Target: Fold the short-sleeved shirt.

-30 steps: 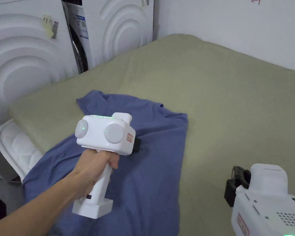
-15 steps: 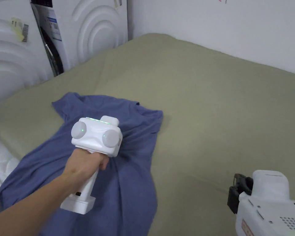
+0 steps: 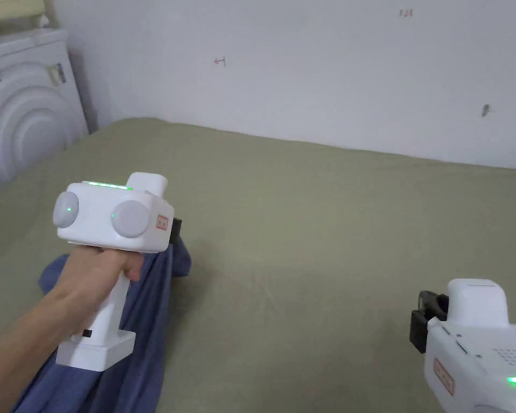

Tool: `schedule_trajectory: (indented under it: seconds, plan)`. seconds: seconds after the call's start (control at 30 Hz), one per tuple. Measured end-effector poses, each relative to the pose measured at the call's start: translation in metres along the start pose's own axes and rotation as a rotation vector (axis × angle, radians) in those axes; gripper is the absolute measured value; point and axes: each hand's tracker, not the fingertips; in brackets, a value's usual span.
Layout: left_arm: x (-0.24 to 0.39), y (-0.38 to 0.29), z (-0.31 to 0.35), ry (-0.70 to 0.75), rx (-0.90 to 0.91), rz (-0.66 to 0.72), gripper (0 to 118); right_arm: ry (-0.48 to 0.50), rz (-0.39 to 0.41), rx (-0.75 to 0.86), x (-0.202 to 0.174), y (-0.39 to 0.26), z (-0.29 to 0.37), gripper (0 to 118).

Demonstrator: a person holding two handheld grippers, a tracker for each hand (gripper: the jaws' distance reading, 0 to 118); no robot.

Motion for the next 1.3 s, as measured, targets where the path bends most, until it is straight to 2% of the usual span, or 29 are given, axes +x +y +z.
schedule_trajectory:
  seconds: [0.33,0.47,0.5,0.6,0.73,0.93,0.97,1.0,1.03,1.07,1.1,1.13,1.2,1.23,1.27,1.3]
  plan:
    - [0.222,0.051,0.028,-0.435,0.106,-0.169,0,-0.220,-0.051,0.019,0.108,-0.006,0.052,0]
    - [0.290,0.035,-0.002,-0.541,0.035,-0.196,0,-0.278,-0.077,0.006,0.137,-0.014,0.058,0]
    - [0.308,0.028,-0.028,-0.571,-0.010,-0.214,0,-0.296,-0.080,-0.003,0.144,-0.018,0.057,0]
    - [0.343,-0.005,-0.082,-0.595,-0.136,-0.220,0,-0.315,-0.082,-0.036,0.157,-0.030,0.052,0]
    - [0.370,-0.061,-0.151,-0.513,-0.303,-0.249,0,-0.325,-0.074,-0.092,0.166,-0.046,0.037,0]
    - [0.364,-0.078,-0.142,-0.486,-0.293,-0.256,2,-0.318,-0.107,-0.120,0.171,-0.057,0.021,0]
    - [0.361,-0.077,-0.139,-0.497,-0.284,-0.249,9,-0.317,-0.109,-0.122,0.170,-0.058,0.020,0]
    - [0.356,-0.077,-0.135,-0.512,-0.263,-0.242,32,-0.315,-0.113,-0.124,0.168,-0.058,0.020,0]
    - [0.353,-0.073,-0.138,-0.508,-0.257,-0.232,88,-0.310,-0.117,-0.123,0.167,-0.058,0.020,0]
    - [0.349,-0.073,-0.134,-0.498,-0.254,-0.233,118,-0.307,-0.116,-0.121,0.164,-0.058,0.022,0]
    - [0.342,-0.068,-0.117,-0.519,-0.167,-0.201,116,-0.307,-0.114,-0.120,0.161,-0.058,0.023,0]
    - [0.333,-0.063,-0.106,-0.475,-0.157,-0.196,103,-0.303,-0.111,-0.114,0.158,-0.057,0.025,0]
    - [0.307,-0.061,-0.088,-0.440,-0.088,-0.151,89,-0.301,-0.112,-0.105,0.153,-0.054,0.029,0]
    - [0.289,-0.059,-0.071,-0.445,-0.045,-0.121,72,-0.294,-0.123,-0.093,0.150,-0.053,0.032,0]
    - [0.275,-0.057,-0.057,-0.436,-0.016,-0.110,43,-0.288,-0.130,-0.086,0.148,-0.051,0.034,0]
    - [0.258,-0.064,-0.052,-0.412,0.044,-0.096,0,-0.281,-0.135,-0.076,0.145,-0.049,0.038,0]
